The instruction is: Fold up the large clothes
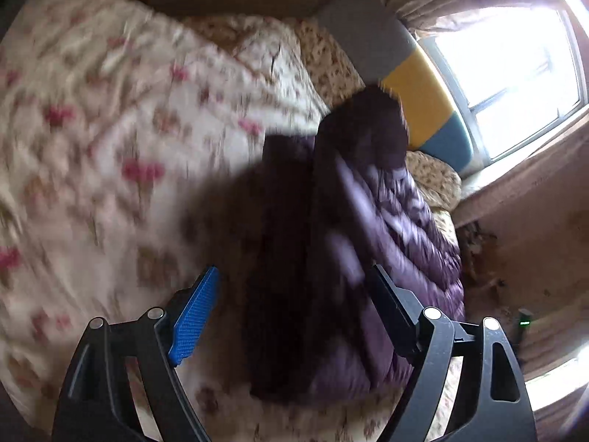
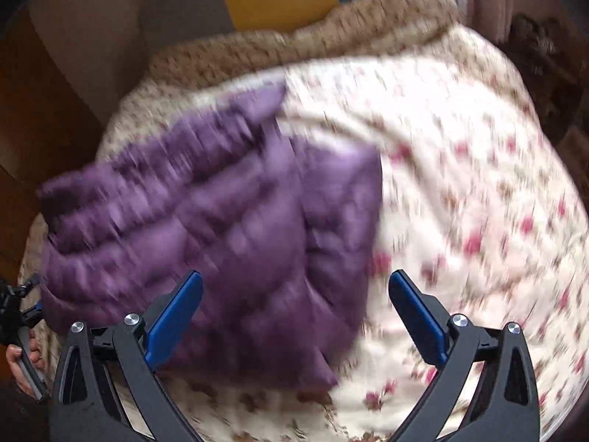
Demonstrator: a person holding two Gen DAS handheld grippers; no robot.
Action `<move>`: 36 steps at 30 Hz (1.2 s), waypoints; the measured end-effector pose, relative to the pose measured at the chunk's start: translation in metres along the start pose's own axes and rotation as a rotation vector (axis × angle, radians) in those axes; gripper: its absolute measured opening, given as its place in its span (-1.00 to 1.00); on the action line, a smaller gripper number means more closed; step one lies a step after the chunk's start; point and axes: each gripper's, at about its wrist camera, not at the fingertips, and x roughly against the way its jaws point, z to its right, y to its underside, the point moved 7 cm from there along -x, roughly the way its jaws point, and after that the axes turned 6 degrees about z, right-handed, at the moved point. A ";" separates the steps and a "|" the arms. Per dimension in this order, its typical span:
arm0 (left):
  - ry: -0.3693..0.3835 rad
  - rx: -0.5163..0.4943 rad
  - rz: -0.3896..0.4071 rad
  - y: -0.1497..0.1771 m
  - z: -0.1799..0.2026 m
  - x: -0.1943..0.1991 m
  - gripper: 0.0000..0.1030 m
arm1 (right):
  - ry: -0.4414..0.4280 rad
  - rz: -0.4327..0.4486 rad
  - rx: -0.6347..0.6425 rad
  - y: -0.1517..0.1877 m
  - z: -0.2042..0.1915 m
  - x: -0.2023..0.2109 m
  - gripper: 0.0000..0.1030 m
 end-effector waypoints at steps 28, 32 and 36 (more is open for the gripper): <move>0.119 -0.113 -0.120 0.137 0.014 0.123 -0.74 | -0.008 -0.040 0.219 0.159 -0.016 0.116 -0.72; 0.124 -0.114 -0.141 0.156 0.013 0.140 -0.74 | 0.006 -0.057 0.230 0.180 -0.014 0.133 -0.59; 0.077 -0.134 -0.126 0.148 0.012 0.147 -0.17 | 0.038 -0.014 0.233 0.169 -0.007 0.147 0.18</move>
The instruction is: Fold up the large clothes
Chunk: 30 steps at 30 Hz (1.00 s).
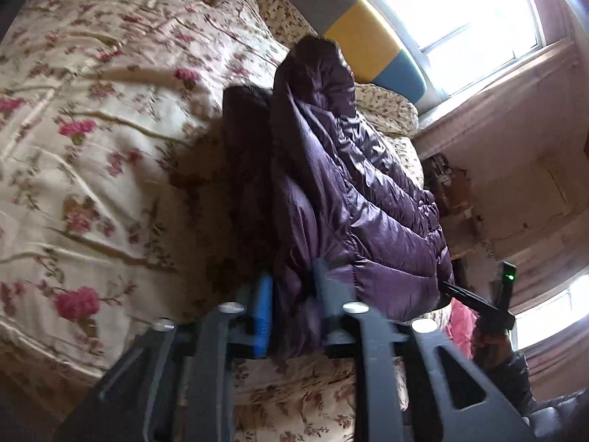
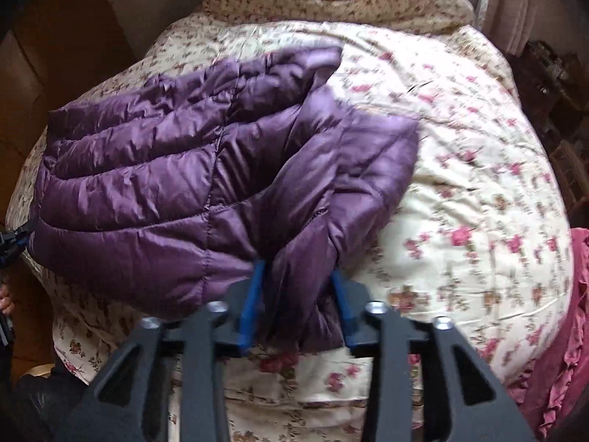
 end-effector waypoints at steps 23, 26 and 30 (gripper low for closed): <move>-0.205 -0.031 0.101 -0.121 0.017 -0.067 -0.82 | 0.091 0.161 -0.124 -0.125 -0.004 -0.082 -0.88; -0.260 -0.076 0.104 -0.124 0.021 -0.075 -0.82 | 0.160 0.197 -0.118 -0.123 0.003 -0.077 -0.90; -0.356 -0.131 0.092 -0.122 0.021 -0.094 -0.81 | 0.234 0.197 -0.122 -0.116 0.013 -0.087 -0.90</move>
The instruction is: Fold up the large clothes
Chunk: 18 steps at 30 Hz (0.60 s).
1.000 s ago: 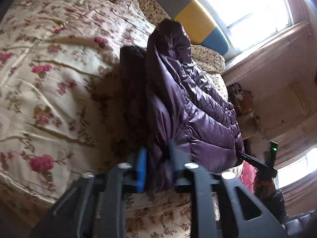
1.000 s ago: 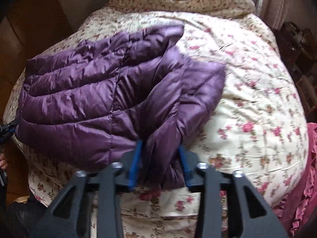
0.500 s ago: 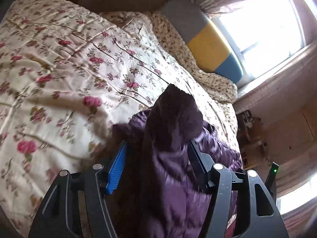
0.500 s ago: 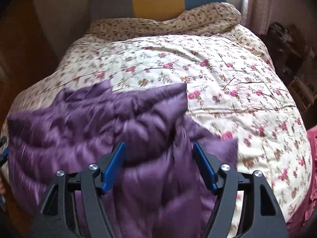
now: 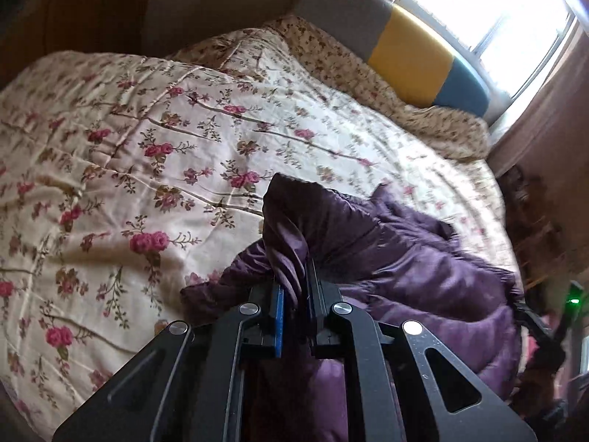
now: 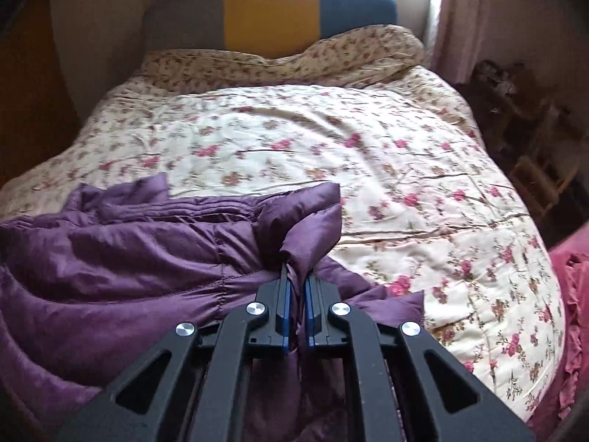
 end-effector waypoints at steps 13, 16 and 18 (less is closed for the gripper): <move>-0.115 -0.126 0.054 0.026 -0.002 -0.046 -0.81 | 0.076 -0.016 -0.026 0.029 0.005 -0.053 -0.89; -0.112 -0.113 0.069 0.026 -0.003 -0.047 -0.81 | 0.080 -0.019 -0.024 0.029 0.006 -0.054 -0.89; -0.109 -0.110 0.070 0.026 -0.003 -0.047 -0.81 | 0.079 -0.020 -0.029 0.028 0.006 -0.053 -0.88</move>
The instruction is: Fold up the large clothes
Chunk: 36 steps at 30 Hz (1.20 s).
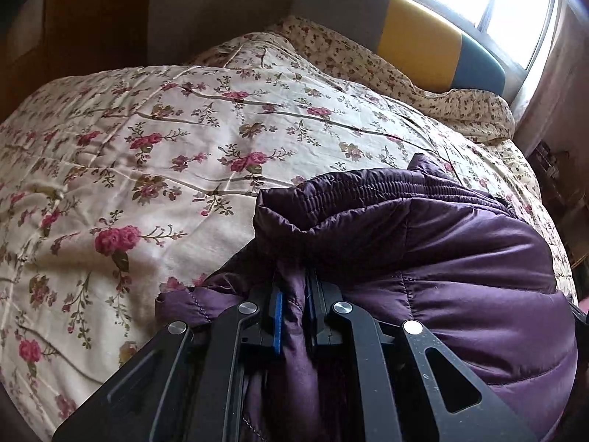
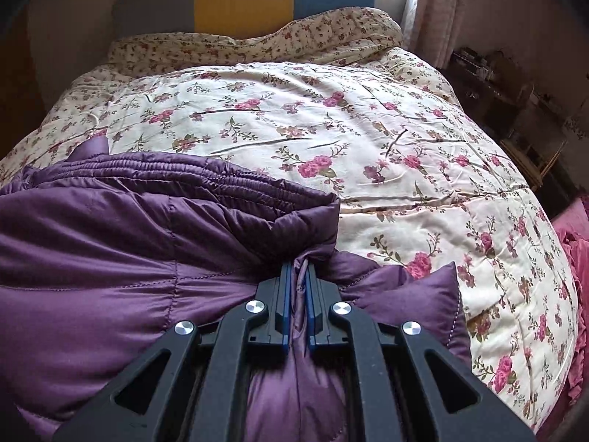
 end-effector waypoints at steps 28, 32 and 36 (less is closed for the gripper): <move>0.054 -0.087 0.108 -0.013 0.069 0.052 0.19 | -0.090 0.147 0.177 -0.009 -0.139 0.079 0.01; 0.053 -0.077 0.083 -0.002 0.061 0.036 0.20 | -0.091 0.142 0.188 0.001 -0.144 0.064 0.02; 0.057 -0.090 0.089 0.006 0.061 0.027 0.23 | -0.097 0.133 0.196 0.009 -0.147 0.051 0.02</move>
